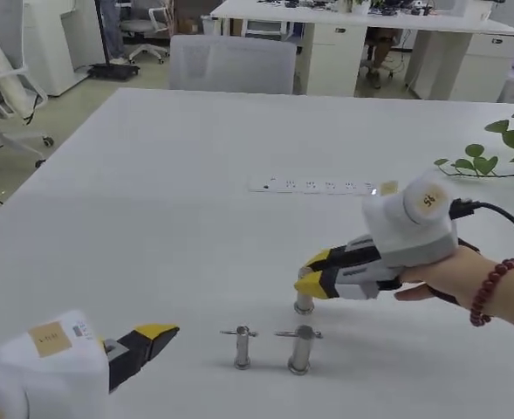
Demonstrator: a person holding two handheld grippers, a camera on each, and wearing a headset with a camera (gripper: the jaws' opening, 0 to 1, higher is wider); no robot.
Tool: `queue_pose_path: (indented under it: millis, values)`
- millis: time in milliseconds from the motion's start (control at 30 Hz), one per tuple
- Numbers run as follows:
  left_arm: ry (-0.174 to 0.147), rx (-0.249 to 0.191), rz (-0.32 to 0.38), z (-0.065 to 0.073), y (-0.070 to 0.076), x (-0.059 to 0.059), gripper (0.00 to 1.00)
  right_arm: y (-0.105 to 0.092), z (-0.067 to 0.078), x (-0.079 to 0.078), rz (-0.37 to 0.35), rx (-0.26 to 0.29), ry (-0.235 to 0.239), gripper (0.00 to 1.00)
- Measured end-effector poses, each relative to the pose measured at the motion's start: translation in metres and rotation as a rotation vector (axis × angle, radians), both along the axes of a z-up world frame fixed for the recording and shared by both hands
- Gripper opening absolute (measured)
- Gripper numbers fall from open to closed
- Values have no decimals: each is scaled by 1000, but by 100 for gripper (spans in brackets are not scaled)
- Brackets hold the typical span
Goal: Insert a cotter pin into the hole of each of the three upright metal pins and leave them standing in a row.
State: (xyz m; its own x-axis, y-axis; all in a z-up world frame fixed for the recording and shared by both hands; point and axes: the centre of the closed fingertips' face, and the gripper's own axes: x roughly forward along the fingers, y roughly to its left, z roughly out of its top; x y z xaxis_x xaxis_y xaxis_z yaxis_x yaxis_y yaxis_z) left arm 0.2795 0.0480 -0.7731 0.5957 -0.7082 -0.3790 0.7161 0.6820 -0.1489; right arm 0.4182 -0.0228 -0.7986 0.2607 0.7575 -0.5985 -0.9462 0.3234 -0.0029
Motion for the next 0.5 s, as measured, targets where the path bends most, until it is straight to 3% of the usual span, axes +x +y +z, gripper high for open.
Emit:
queue_pose_path:
  millis: [500]
  values:
    - [-2,3,18,1,2,-4,94,-40,3,-27,-7,-24,3,13]
